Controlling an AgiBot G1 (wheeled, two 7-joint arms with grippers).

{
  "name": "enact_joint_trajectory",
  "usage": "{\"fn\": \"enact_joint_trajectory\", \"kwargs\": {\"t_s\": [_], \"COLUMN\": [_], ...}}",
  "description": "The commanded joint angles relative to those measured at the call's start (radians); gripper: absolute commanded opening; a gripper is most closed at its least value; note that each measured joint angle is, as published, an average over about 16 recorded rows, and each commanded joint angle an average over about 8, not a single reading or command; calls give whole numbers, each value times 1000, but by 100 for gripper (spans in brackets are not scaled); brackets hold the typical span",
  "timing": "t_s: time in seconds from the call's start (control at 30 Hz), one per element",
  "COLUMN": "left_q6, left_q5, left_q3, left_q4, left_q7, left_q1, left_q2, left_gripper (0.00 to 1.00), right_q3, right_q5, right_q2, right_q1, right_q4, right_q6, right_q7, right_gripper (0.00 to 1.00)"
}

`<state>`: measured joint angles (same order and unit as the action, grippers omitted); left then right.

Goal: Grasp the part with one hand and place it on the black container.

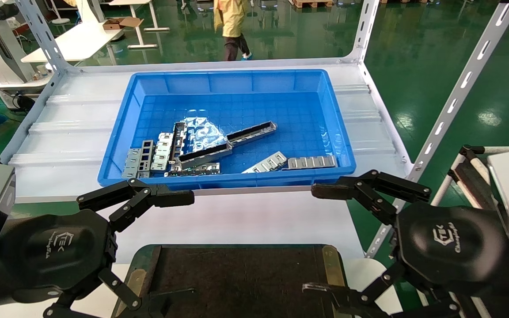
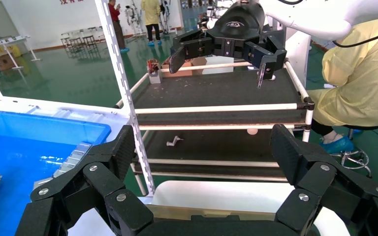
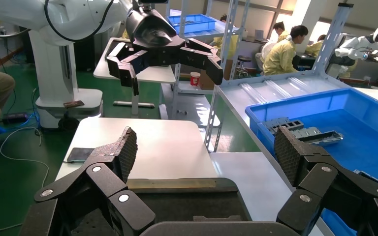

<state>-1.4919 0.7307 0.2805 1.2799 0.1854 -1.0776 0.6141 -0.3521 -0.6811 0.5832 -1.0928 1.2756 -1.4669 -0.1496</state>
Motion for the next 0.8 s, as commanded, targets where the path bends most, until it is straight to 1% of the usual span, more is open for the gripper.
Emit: {"fn": "enact_joint_trajectory", "kwargs": {"t_s": [0.03, 0.27, 0.43, 0.6, 0.8], "left_q6": [0, 17, 46, 91, 162], "left_q5": [0, 9, 38, 88, 161], "left_q3": [0, 0, 6, 21, 47], "left_q4": [0, -5, -14, -34, -80], "left_q7": [0, -2, -14, -32, -51], "left_q1": [0, -6, -15, -36, -83], "left_q2": [0, 6, 21, 56, 121], "left_gripper": [100, 100, 100, 100, 100], "right_q3": [0, 0, 0, 0, 0], "right_q5": [0, 0, 0, 0, 0], "right_q2": [0, 0, 0, 0, 0], "right_q1": [0, 0, 0, 0, 0], "right_q4": [0, 0, 0, 0, -1], "right_q6": [0, 0, 0, 0, 0], "right_q7": [0, 0, 0, 0, 0], "right_gripper": [100, 100, 100, 100, 100]}}
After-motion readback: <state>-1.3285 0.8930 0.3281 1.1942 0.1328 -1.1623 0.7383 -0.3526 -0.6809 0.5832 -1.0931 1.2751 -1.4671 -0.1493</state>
